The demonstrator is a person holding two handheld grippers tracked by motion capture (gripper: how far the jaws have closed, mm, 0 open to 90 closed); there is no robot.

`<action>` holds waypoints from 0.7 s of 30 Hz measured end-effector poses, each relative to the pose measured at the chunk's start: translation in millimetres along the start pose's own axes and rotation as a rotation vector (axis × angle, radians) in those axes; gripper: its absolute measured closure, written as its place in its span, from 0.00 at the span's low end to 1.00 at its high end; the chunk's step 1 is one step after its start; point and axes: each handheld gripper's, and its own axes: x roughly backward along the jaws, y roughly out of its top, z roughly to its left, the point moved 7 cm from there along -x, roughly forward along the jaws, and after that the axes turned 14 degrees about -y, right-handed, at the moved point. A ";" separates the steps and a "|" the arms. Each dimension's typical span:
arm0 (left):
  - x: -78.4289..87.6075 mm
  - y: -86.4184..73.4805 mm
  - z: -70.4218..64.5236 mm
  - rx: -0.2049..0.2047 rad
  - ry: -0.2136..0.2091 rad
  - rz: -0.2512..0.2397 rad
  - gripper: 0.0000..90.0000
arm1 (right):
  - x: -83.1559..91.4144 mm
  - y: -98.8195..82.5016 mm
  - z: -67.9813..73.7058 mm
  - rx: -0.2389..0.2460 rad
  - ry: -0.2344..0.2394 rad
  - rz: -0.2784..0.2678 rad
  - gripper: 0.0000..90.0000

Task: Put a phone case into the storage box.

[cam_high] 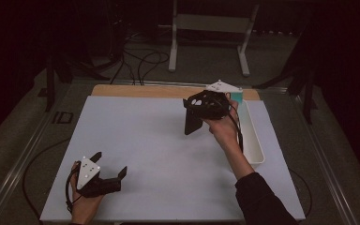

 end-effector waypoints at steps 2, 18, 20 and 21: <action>0.1 0.1 0.0 -0.001 -0.001 -0.001 0.00 | -1.5 1.1 -1.1 0.001 -0.003 -0.001 0.15; 0.5 0.3 0.2 -0.002 0.001 -0.002 0.00 | -17.9 6.4 -19.7 -0.005 -0.057 0.007 0.15; 0.6 0.3 0.3 -0.002 0.002 -0.001 0.00 | -19.4 7.4 -21.7 -0.005 -0.062 0.008 0.15; 0.7 0.5 0.1 -0.001 0.001 -0.001 0.00 | -20.2 8.0 -23.0 -0.007 -0.066 0.008 0.15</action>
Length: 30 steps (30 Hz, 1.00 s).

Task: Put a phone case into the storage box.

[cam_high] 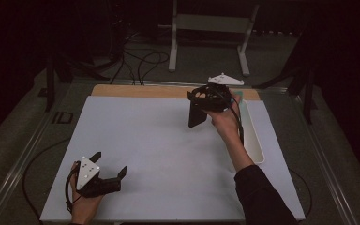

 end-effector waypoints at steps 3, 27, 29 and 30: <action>0.0 0.4 -0.7 -0.002 -0.002 -0.001 0.00 | -1.7 1.6 -4.2 0.001 -0.012 -0.002 0.15; -0.5 0.6 -1.5 -0.005 -0.004 0.000 0.00 | -9.1 12.2 -42.7 -0.040 -0.113 0.003 0.15; -0.5 0.6 -1.5 -0.004 -0.005 0.000 0.00 | -9.1 12.5 -45.0 -0.036 -0.117 0.003 0.15; -0.5 0.6 -1.4 -0.004 -0.005 0.000 0.00 | -8.9 13.0 -46.2 -0.033 -0.121 0.002 0.15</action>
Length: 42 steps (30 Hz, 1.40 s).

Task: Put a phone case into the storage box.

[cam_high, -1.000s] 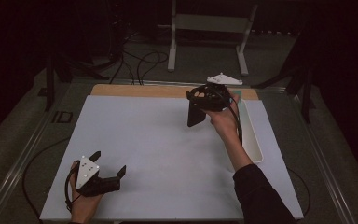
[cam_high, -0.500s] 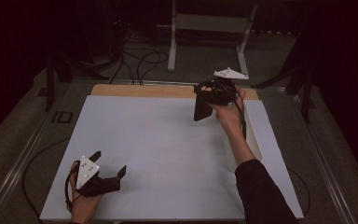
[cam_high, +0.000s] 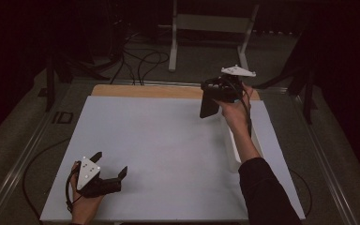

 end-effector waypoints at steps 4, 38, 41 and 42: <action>-0.3 -0.1 -0.2 0.002 -0.001 0.000 0.00 | 0.6 3.0 -6.1 -0.001 -0.012 -0.008 0.15; -0.8 -0.1 -1.0 0.002 -0.003 0.002 0.00 | -0.2 4.7 -57.3 -0.038 -0.137 0.006 0.15; -0.7 -0.1 -0.9 0.002 -0.003 0.001 0.00 | 0.0 4.4 -60.3 -0.038 -0.145 0.007 0.15; -0.7 0.0 -0.9 0.002 -0.002 0.001 0.00 | 0.0 4.2 -61.6 -0.038 -0.149 0.008 0.15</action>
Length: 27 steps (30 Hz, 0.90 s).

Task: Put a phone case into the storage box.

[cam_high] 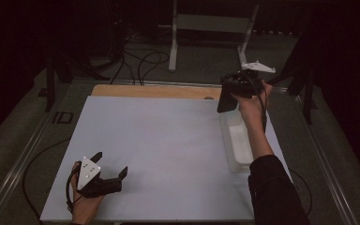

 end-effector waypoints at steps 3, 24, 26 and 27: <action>0.0 0.0 -0.1 0.000 -0.001 0.000 0.00 | -0.3 -0.2 -4.3 -0.006 -0.012 0.002 0.15; 0.5 0.7 -0.3 0.000 0.004 -0.005 0.00 | -3.3 -9.1 -29.4 -0.035 -0.063 0.023 0.15; 0.6 0.9 -0.3 0.000 0.005 -0.008 0.00 | -3.9 -10.3 -32.1 -0.035 -0.072 0.026 0.15; 0.6 0.9 -0.2 0.000 0.005 -0.008 0.00 | -4.2 -10.7 -33.0 -0.034 -0.073 0.026 0.15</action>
